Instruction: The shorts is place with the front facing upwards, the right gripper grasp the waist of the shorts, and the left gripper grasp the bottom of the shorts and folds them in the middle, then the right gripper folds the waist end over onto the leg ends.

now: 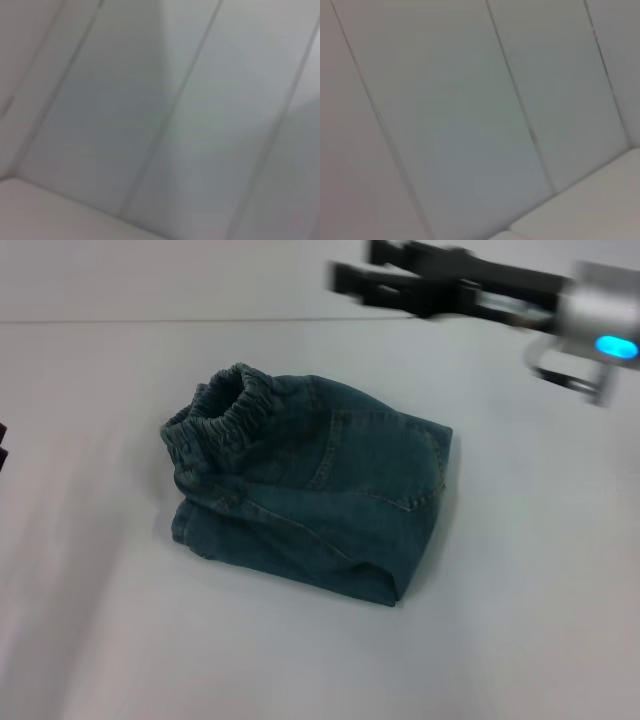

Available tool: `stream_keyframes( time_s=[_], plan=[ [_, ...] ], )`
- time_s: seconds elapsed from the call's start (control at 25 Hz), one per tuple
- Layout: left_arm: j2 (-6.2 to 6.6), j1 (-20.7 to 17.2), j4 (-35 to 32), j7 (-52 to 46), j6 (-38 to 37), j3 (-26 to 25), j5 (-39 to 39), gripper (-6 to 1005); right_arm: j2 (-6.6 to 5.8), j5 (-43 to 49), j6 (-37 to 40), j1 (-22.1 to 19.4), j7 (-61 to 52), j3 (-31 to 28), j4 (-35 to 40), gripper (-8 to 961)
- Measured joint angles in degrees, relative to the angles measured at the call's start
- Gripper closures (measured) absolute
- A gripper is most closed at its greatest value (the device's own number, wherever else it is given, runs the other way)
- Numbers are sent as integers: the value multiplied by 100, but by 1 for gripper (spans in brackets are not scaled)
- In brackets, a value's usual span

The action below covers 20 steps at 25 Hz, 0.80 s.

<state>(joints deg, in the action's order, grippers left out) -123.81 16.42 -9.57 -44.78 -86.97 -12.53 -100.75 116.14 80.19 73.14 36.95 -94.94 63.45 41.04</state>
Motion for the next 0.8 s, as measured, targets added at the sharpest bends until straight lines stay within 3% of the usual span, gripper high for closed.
stream_keyframes(
  time_s=[0.16,0.24,0.32,0.4,0.52,0.68,0.8],
  plan=[
    [56,-122,-990,-999,-722,1259,-61,354,-495,284,1335,-552,14,-193,-38,-5],
    [77,-166,-1695,-1568,-1020,2051,-298,353,-663,689,1821,-780,50,-258,-42,-5],
    [89,-154,-2136,-2014,-1171,2471,-591,352,-779,1270,2300,-996,64,-355,-42,-4],
    [97,-72,-2582,-2466,-1288,2863,-1071,352,-785,1813,2638,-1215,106,-582,-40,-4],
    [73,68,-2939,-2788,-1357,3214,-1581,350,-597,2304,2740,-1556,475,-1050,-55,-3],
    [74,209,-3084,-3110,-1415,3537,-1704,349,-409,2655,2713,-1626,823,-1380,-136,-2],
    [87,299,-3143,-3232,-1398,3631,-1774,238,-311,2813,2692,-1580,853,-1457,-157,-2]
  ],
)
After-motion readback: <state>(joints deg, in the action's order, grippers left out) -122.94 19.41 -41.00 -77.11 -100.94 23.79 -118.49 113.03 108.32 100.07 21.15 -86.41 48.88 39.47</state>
